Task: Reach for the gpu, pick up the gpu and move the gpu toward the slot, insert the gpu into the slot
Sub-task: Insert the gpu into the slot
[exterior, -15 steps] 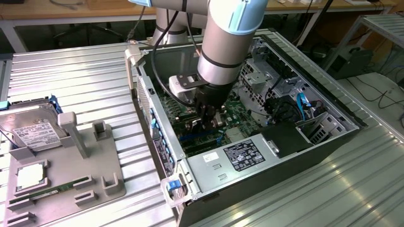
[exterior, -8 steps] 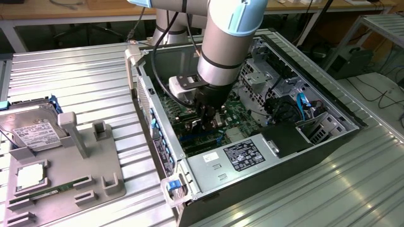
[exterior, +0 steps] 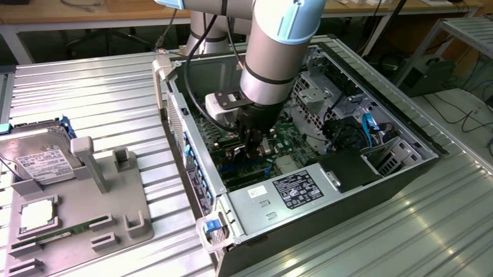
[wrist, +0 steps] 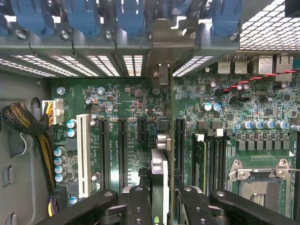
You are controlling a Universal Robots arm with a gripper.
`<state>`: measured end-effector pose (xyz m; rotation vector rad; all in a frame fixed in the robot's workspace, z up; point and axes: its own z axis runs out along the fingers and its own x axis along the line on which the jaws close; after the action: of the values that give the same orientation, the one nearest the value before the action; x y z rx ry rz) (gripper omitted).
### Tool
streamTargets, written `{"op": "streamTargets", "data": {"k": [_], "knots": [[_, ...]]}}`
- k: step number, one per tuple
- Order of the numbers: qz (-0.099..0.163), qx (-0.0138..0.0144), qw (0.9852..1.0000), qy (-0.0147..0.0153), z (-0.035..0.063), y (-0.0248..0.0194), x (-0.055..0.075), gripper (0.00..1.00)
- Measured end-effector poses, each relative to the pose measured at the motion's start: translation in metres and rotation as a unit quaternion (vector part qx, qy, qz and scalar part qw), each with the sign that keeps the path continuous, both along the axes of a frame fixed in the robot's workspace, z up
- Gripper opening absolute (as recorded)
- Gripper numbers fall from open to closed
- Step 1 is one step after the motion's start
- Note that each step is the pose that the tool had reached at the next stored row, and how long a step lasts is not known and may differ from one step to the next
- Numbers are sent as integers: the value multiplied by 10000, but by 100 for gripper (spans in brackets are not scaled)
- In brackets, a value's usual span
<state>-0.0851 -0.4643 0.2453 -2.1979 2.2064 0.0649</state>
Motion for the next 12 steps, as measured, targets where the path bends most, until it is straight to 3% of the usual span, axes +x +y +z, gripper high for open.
{"op": "streamTargets", "data": {"k": [2,5,12], "knots": [[-1,-1,10000,6,-2,-1,-1,28],[0,-2,10000,38,-30,-1,-1,28],[-1,0,10000,37,-33,0,-1,28]]}}
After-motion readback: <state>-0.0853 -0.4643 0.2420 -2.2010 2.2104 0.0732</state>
